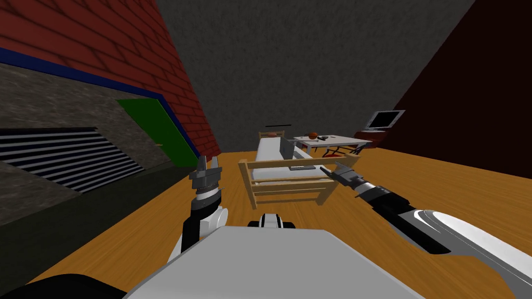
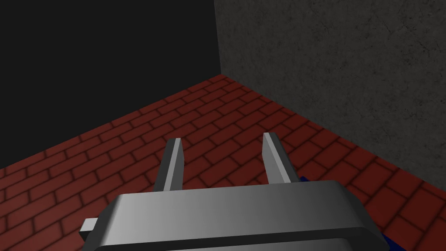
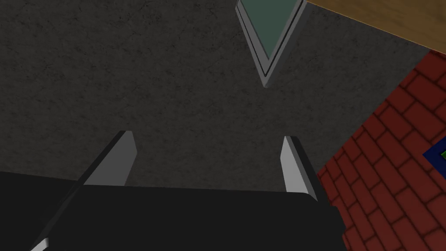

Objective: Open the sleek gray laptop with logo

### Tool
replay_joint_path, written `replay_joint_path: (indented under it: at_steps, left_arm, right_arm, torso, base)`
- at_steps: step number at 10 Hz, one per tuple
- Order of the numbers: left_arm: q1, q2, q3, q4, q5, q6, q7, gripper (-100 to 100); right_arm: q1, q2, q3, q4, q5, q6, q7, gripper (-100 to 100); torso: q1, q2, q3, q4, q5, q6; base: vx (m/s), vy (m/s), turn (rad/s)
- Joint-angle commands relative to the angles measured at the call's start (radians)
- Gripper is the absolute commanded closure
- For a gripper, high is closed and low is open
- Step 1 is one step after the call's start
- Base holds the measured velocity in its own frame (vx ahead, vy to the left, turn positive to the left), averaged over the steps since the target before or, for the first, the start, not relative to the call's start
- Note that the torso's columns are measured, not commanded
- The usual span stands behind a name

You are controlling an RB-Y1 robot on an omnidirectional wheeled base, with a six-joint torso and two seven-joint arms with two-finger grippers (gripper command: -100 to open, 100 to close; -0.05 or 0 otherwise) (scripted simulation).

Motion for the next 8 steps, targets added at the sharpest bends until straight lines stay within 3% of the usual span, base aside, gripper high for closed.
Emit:
replay_joint_path:
  at_steps: [1, 3, 8]
  left_arm:
    - [0.0, 0.0, 0.0, 0.0, 0.0, 0.0, 0.0, 0]
    - [0.0, 0.0, 0.0, 0.0, 0.0, 0.0, 0.0, 0]
    - [0.0, 0.0, 0.0, 0.0, 0.0, 0.0, 0.0, 0]
  right_arm:
    - [0.021, -0.076, -0.034, 0.047, 0.054, 0.055, 0.027, -100]
    - [0.028, -0.102, -0.048, 0.072, 0.074, 0.071, 0.041, -100]
    - [0.065, -0.222, -0.112, 0.194, 0.159, 0.147, 0.108, -100]
  torso:
    - [0.001, -0.001, -0.001, 0.0, 0.001, 0.0]
    - [0.006, -0.004, -0.002, -0.001, 0.002, 0.0]
    - [0.003, -0.004, -0.003, -0.001, 0.002, 0.0]
  base:
    - [0.09, 0.167, 0.16]
    - [0.08, 0.196, 0.11]
    - [0.095, 0.191, 0.142]
